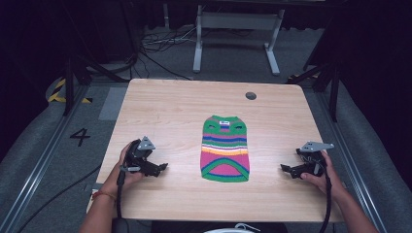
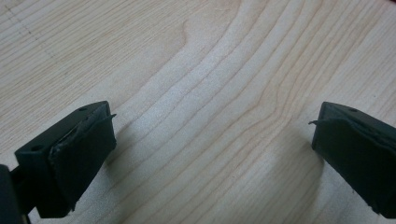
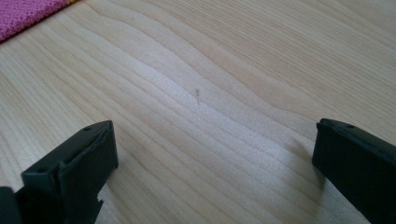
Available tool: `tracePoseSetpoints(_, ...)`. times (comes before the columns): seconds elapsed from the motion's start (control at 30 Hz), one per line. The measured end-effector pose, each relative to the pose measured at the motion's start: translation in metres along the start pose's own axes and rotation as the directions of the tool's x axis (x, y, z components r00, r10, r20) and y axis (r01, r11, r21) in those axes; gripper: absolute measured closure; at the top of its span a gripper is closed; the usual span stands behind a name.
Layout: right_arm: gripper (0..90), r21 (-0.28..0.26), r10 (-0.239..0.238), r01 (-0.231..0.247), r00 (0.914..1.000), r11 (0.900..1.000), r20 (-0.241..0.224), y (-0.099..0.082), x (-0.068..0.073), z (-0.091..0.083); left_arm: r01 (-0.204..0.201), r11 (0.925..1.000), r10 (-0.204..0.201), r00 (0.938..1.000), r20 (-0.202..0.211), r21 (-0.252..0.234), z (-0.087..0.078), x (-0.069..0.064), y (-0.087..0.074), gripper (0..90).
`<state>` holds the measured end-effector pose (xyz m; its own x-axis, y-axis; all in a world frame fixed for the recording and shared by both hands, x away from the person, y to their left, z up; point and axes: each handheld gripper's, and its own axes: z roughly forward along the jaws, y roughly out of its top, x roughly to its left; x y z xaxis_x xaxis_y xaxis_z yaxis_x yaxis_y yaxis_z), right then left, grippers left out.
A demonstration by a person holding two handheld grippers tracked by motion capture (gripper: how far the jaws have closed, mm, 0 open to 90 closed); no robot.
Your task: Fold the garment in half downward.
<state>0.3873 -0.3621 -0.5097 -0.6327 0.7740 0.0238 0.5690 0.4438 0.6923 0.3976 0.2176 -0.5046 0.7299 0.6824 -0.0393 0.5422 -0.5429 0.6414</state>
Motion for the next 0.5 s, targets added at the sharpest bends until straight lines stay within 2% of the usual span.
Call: tracePoseSetpoints(0.5, 0.2, 0.005, -0.004, 0.004, 1.0000, 1.0000, -0.005, 0.0006, -0.0007, 0.0000, -0.006, 1.0000, 0.006, 1.0000, 0.002, -0.001, -0.0013, 0.0006, -0.0014, 0.1)
